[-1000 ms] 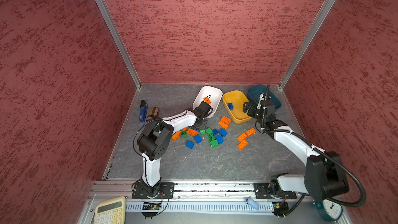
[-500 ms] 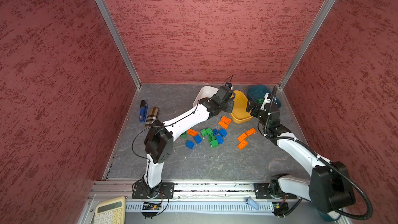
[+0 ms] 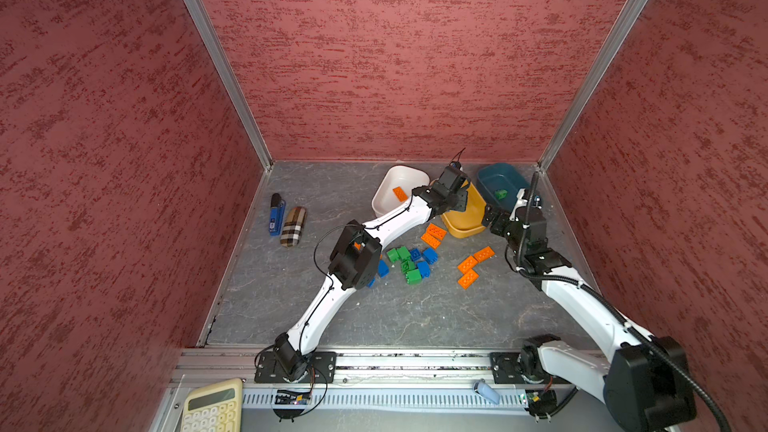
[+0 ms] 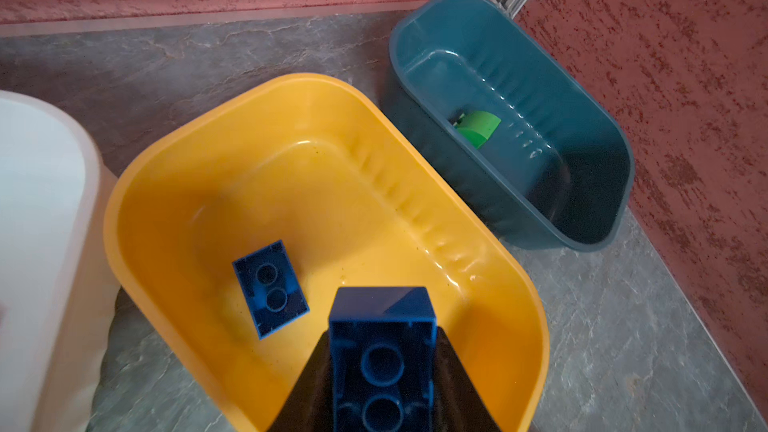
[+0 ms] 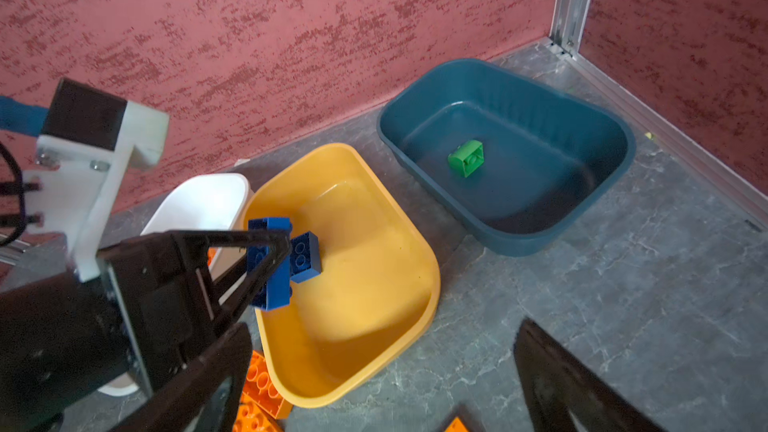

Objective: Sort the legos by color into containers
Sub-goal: 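Carry the blue brick over the yellow tub with the left gripper while the right retracts, then release the blue brick into the yellow tub with left gripper while right reaches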

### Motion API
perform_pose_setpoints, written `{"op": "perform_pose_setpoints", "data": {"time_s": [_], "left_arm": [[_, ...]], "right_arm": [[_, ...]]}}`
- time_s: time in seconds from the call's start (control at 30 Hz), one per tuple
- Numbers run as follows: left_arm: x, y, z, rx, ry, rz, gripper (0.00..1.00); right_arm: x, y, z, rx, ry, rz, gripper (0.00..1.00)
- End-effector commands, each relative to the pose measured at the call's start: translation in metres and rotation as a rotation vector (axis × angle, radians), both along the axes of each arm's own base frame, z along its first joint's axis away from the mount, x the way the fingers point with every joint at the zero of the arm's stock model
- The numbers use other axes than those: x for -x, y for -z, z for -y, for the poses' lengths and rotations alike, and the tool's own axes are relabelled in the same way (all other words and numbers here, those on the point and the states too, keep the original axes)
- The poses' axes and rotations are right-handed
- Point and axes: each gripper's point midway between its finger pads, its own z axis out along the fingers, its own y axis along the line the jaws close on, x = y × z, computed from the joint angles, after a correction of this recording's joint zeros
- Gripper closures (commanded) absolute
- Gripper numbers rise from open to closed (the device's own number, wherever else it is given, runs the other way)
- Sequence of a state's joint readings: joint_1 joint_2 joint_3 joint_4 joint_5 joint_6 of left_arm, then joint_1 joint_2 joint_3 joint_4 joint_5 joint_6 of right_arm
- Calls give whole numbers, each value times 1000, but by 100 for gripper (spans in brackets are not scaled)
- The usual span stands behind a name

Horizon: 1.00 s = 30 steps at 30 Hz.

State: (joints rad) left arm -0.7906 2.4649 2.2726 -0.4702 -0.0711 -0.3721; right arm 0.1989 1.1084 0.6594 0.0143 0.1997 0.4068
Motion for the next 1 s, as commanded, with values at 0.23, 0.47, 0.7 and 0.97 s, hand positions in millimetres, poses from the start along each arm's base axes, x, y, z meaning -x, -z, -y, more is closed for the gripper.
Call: {"op": "perform_pose_setpoints", "data": {"time_s": [0.23,0.47,0.7,0.97], "left_arm": [[-7,-35,19,101,34,28,31],[7,-57,5,111,3,40,6],[20,-74,-15,161,-3,70,0],[41,-69,-34,168,22,58,0]], "right_arm": [[5,8,-18,-49,-99,-37,1],[13,32,-34,-79,-186,-141,1],[33,81,-11,-73,-39,-310,3],[43,122,1,-77,57,-421,9]]}}
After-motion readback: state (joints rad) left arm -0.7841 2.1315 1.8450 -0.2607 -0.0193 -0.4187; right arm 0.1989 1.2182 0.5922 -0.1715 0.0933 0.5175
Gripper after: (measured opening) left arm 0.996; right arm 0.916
